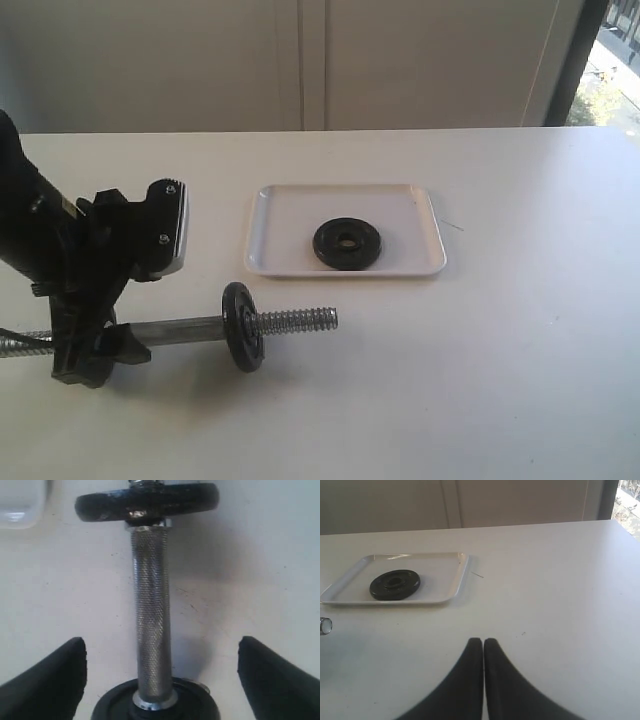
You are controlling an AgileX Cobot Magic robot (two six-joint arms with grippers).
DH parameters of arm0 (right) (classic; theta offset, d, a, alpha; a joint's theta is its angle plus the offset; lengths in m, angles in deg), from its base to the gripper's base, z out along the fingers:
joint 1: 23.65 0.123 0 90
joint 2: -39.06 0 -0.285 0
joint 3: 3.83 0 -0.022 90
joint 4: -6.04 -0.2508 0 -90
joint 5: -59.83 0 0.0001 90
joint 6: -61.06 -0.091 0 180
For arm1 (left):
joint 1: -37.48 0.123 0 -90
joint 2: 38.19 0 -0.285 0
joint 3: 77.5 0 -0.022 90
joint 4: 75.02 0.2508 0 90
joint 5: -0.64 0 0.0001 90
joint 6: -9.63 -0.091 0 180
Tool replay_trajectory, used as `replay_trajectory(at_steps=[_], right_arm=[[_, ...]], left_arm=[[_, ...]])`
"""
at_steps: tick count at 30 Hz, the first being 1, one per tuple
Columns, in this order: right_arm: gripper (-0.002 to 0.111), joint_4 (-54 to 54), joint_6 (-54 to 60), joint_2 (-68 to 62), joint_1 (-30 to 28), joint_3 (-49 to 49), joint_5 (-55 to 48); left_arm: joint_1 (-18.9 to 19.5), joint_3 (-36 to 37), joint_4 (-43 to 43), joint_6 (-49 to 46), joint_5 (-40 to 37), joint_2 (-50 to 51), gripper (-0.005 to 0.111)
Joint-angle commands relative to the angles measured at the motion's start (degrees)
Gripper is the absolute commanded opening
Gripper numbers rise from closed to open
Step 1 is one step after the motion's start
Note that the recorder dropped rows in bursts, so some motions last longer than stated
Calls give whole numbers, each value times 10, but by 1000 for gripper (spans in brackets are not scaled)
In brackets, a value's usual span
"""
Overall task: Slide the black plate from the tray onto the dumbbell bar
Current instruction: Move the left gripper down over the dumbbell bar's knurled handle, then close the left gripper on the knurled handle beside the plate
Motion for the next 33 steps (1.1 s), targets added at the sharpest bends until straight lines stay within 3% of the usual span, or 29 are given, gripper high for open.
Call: replay_trajectory(at_steps=[1, 13, 25, 33], right_arm=[[1, 4, 0, 3, 2, -1, 5], [1, 4, 0, 3, 2, -1, 5], [1, 2, 0, 3, 2, -1, 5], [1, 3, 0, 3, 2, -1, 5]], left_arm=[[-3, 16, -10, -3, 37, -2, 84], [-5, 26, -29, -3, 73, 2, 84], [-6, 26, -55, -3, 113, 88, 84], [-8, 26, -66, -53, 119, 112, 84]])
